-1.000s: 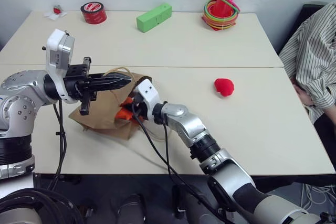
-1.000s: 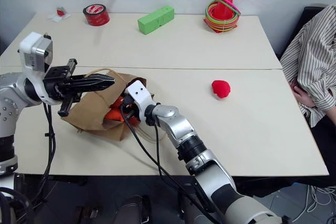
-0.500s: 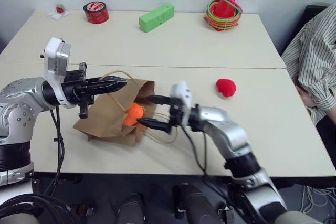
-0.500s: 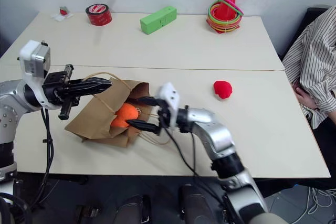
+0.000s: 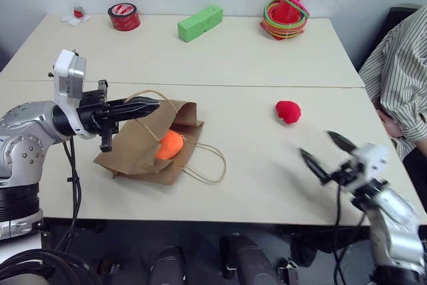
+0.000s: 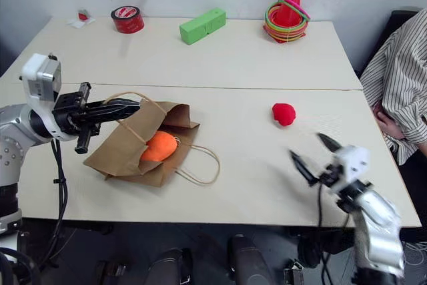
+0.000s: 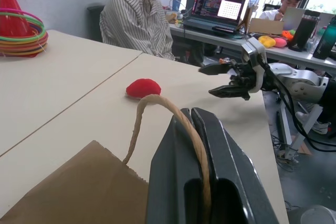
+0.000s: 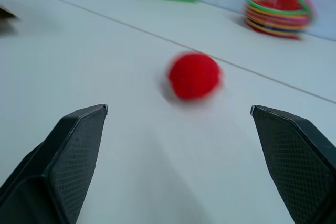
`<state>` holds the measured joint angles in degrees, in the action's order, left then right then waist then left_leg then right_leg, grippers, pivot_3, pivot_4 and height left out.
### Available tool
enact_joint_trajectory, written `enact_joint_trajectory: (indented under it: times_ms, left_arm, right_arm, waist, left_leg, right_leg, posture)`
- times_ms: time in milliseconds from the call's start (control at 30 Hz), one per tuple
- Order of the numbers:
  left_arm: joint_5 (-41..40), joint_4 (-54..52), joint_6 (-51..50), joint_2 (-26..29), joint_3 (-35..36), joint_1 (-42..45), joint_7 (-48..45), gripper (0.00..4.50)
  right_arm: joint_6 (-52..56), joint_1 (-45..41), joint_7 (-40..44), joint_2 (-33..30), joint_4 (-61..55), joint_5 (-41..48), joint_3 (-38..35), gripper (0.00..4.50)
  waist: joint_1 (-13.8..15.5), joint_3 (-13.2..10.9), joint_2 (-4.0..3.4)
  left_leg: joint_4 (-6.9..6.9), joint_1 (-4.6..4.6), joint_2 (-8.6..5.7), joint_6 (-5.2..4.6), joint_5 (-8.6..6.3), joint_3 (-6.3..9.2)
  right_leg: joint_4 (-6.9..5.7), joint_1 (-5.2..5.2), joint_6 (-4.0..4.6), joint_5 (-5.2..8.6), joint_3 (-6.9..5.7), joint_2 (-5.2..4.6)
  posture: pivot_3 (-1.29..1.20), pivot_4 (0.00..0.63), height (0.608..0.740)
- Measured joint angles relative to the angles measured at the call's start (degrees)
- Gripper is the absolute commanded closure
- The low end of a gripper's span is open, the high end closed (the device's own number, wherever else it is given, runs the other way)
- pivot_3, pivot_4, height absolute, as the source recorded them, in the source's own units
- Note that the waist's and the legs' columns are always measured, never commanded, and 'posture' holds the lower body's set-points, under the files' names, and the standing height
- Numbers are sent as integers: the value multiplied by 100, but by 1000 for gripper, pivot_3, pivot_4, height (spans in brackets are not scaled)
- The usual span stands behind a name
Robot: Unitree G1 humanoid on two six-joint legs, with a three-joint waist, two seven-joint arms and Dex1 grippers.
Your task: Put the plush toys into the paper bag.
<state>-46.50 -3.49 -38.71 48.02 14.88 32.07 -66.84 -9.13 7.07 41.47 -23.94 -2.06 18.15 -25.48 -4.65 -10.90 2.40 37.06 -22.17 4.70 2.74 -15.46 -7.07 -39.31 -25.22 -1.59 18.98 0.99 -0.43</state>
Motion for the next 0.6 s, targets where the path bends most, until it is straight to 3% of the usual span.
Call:
enact_joint_trajectory:
  times_ms: [133,267,433,600]
  left_arm:
    - [100,177,113,-1,-150,234,-142,4500]
    - [190,213,190,1,-286,336,-267,4500]
    - [266,253,239,-42,-433,545,-343,4500]
    - [313,230,247,-64,-471,539,-371,4500]
  right_arm:
    - [-86,269,-365,89,34,-97,-13,35]
    - [236,-223,-735,86,-29,-110,179,35]
    - [1858,-2287,-817,-494,349,-90,923,35]
    - [2702,-3700,-580,-713,1775,-263,1497,35]
  waist:
    - [-61,-5,-8]
    - [-89,-6,-9]
    - [-123,-13,-17]
    - [-34,-13,-17]
  left_leg:
    - [-11,61,-3,5,1,-8]
    - [-26,100,0,8,0,-8]
    - [-26,100,-2,6,3,-14]
    - [-46,89,2,12,-3,-19]
  right_leg:
    - [-5,50,-1,0,19,8]
    - [1,82,-3,1,34,9]
    - [-9,69,-10,1,58,15]
    - [23,62,-9,6,64,26]
  posture:
    - [0,150,740]
    - [0,150,740]
    - [0,150,740]
    - [0,150,740]
